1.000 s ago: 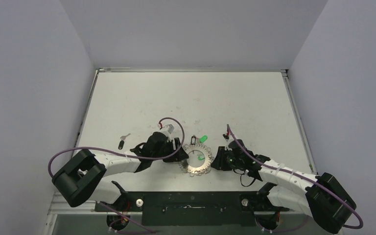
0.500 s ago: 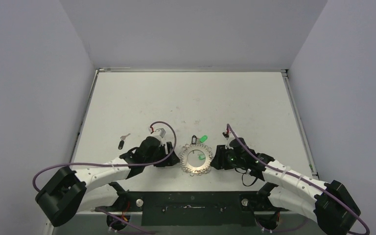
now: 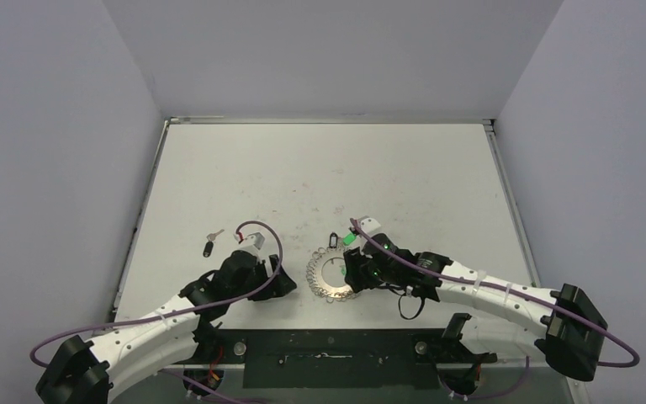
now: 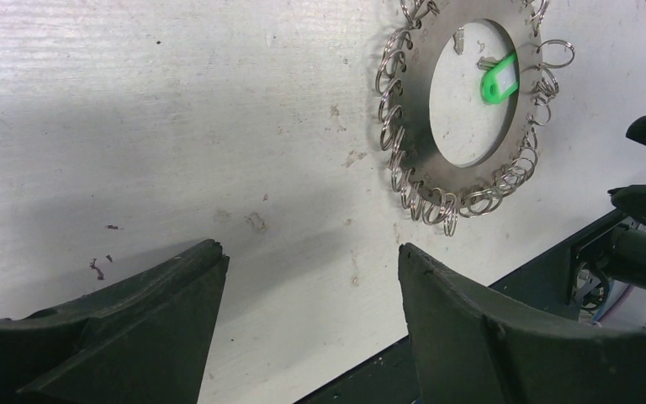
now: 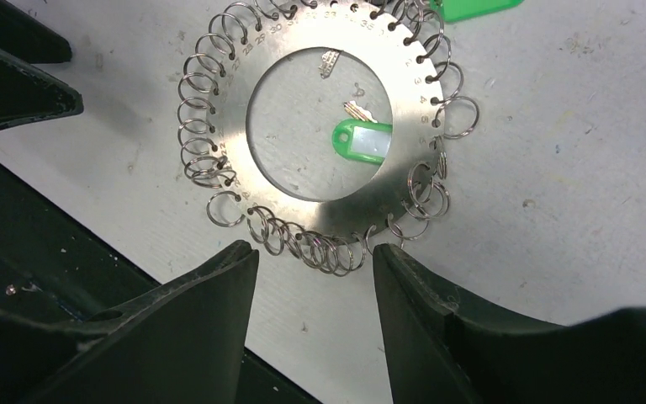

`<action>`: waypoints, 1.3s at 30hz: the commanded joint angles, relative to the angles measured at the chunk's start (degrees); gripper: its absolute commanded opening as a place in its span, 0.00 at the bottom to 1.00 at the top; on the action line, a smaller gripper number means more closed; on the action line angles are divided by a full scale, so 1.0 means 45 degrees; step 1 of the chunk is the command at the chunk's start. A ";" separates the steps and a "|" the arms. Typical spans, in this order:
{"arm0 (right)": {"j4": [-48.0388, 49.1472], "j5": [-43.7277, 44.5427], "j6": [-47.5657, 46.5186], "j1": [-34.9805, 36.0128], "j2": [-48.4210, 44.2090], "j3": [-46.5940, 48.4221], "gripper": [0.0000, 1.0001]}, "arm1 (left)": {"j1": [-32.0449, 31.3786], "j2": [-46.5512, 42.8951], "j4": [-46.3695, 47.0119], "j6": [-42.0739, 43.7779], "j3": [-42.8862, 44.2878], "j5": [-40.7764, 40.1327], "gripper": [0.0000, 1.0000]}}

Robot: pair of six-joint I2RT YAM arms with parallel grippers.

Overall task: Put the keys on the keyring
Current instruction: Adjust the keyring at the center of the board, then pick up the keyring from the center of the board.

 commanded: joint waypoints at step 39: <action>-0.2069 0.7661 0.0004 0.7017 0.7857 0.5174 0.35 | 0.4117 -0.0938 -0.1014 0.1399 0.1315 0.2511 0.97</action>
